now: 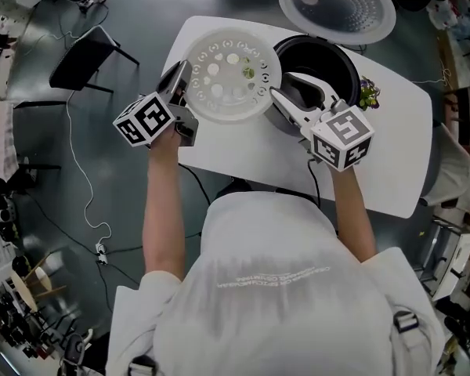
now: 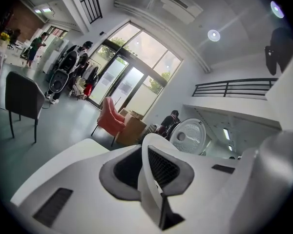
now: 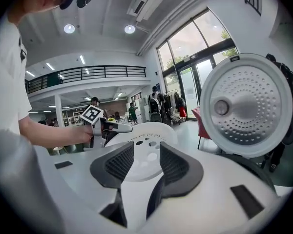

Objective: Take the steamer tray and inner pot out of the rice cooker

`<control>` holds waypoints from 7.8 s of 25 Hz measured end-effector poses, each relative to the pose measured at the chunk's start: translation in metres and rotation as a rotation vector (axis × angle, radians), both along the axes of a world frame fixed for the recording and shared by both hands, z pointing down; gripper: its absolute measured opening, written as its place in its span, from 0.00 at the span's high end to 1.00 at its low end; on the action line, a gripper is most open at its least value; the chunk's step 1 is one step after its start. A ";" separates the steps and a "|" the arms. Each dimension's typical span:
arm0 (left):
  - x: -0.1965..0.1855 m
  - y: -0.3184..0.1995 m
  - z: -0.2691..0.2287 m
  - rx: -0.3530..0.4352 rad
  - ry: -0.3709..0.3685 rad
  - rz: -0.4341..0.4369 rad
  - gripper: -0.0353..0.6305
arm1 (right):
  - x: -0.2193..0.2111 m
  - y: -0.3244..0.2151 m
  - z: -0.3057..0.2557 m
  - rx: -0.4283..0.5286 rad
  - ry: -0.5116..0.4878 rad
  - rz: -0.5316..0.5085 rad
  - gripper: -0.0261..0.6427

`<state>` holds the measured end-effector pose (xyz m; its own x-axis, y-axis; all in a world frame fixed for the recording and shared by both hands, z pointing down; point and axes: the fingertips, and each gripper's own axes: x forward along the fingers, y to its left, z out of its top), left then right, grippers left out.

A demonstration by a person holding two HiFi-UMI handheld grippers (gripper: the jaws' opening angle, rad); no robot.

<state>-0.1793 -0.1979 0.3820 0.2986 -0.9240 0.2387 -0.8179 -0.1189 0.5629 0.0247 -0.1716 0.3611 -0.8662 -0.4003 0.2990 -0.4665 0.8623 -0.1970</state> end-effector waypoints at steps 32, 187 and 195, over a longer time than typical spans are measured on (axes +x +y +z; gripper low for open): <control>-0.202 -0.037 0.217 -0.314 0.094 -0.241 0.88 | -0.193 -0.047 0.115 -0.271 0.175 0.039 0.71; 0.137 -0.014 -0.044 0.075 -0.019 0.034 0.86 | 0.156 -0.071 -0.040 -0.070 -0.117 0.460 0.82; 0.084 0.019 -0.056 0.109 0.025 -0.100 0.86 | 0.099 -0.063 -0.052 -0.066 -0.123 0.314 0.81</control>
<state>-0.0954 -0.1789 0.3261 0.2083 -0.9695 0.1293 -0.8147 -0.0988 0.5715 0.1240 -0.2348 0.3093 -0.7348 -0.6365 0.2344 -0.6766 0.6636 -0.3192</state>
